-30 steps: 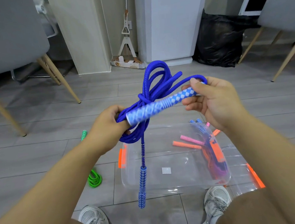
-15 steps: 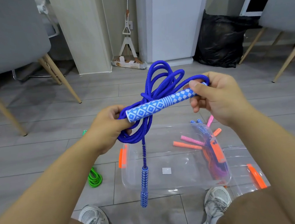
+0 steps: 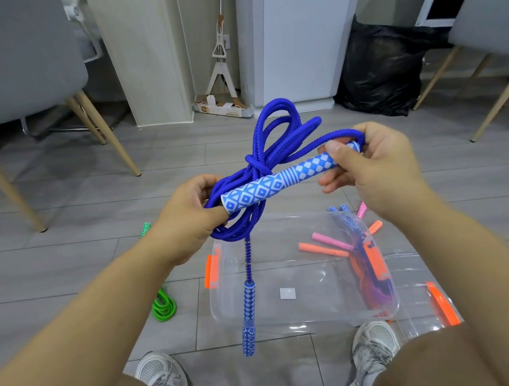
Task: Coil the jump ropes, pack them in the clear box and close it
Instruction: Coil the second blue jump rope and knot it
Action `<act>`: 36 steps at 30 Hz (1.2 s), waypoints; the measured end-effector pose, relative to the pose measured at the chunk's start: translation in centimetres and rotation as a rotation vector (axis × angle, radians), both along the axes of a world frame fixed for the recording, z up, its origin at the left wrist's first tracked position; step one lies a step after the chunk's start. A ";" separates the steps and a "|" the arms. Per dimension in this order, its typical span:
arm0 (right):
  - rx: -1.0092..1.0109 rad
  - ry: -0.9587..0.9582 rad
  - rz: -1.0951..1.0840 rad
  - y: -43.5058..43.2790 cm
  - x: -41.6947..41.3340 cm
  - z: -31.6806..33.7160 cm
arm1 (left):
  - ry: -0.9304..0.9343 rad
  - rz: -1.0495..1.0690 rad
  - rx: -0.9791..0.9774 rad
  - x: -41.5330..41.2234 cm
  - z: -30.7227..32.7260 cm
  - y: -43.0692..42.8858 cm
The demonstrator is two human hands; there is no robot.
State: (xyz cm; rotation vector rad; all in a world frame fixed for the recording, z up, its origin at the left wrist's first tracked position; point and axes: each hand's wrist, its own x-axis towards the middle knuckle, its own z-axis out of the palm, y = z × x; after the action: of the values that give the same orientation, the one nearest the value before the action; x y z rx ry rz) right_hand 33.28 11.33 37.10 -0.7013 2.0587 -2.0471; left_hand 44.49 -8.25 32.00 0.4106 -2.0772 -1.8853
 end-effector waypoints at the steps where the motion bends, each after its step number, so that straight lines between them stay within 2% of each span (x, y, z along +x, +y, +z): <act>1: -0.001 0.009 -0.011 0.0 0.1 0.0 | 0.002 -0.004 -0.021 0.0 0.0 0.0; 6: 0.037 0.041 -0.031 -0.2 0.3 0.2 | -0.015 0.004 -0.081 0.2 0.0 0.1; 16: 0.138 0.169 -0.040 -0.3 0.5 -0.1 | -0.063 -0.037 0.187 0.2 0.5 0.3; 21: 0.161 0.209 -0.030 -1.2 1.4 -1.2 | -0.081 -0.072 0.195 0.1 0.1 1.0; 25: 0.068 0.086 -0.004 -2.2 2.1 -1.5 | -0.073 -0.106 0.215 0.0 0.5 1.4; 28: 0.033 -0.017 0.030 -2.4 2.0 -1.4 | -0.116 -0.078 0.098 0.1 0.5 1.2; 33: 0.054 -0.167 0.166 -2.4 1.8 -1.2 | -0.099 -0.069 -0.017 0.2 0.3 1.3; 36: 0.167 -0.137 0.202 -2.3 1.6 -1.2 | -0.070 -0.082 -0.094 0.2 -0.2 1.4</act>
State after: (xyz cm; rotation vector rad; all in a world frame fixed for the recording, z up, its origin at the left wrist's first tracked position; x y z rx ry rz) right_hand 34.88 9.05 35.92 -0.6879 1.9663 -1.7410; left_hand 44.65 -6.88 31.79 0.3794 -2.2511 -1.8334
